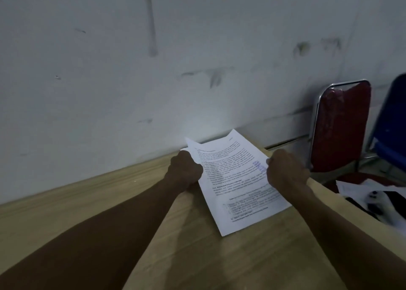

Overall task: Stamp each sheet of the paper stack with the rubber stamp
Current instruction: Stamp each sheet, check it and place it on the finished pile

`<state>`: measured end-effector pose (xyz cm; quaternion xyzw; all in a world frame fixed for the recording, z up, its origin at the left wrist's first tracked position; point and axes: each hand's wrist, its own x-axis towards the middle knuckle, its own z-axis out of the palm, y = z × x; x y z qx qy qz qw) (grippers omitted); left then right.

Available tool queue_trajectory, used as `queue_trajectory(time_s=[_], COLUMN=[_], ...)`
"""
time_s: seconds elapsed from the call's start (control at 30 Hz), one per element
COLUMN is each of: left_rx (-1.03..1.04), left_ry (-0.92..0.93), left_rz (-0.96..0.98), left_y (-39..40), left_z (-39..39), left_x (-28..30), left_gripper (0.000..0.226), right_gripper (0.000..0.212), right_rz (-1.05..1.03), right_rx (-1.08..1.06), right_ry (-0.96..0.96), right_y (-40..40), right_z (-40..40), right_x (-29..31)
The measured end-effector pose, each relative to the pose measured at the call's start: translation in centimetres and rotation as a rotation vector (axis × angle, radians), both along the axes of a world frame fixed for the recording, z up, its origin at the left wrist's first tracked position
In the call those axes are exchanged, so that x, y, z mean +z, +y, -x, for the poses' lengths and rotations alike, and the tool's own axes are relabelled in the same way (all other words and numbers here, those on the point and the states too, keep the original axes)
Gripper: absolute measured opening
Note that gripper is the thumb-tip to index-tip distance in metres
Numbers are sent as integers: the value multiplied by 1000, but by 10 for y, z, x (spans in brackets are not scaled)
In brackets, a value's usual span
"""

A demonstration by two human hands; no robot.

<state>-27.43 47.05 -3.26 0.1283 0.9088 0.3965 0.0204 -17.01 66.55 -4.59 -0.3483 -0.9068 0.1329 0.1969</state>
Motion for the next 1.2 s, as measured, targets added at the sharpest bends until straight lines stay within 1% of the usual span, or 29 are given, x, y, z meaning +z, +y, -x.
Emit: queue_trajectory(time_s=[0.07,0.13,0.3,0.43,0.53,0.6,0.67,0.83,1.03,1.13,1.2], left_rx=[15,24,86,120,106,94,80,63,50,35,13], left_ry=[6,6,12,-31,-49,-52,-60,-150,-262,-299,-320], left_rz=[17,41,154,213,202,202,194,52,-29,-15,-6], left_y=[6,7,13,12,11,12,13,22,24,19,14], left_z=[9,17,25,20,14,8,1,-6,-6,-13,-19], left_x=[-5,-10,-15,-11,-9,-9,-8,-3,2,10,17], left_gripper=[11,11,34,48,55,50,39,26,23,25,29], right_gripper=[24,22,21,32,37,39,42,47,52,57,56], right_rz=[-12,-12,-37,-27,-20,-30,-56,-67,-42,-47,-70], right_rx=[-1,7,18,22,30,30,23,37,63,63,74], right_ry=[-10,-14,13,15,2,-10,-31,-60,-88,-116,-102], right_y=[7,13,24,25,25,23,19,13,15,11,6], right_z=[7,15,35,37,35,33,31,28,26,21,14], right_x=[-3,-7,-16,-21,-24,-25,-25,-25,-24,-20,-17])
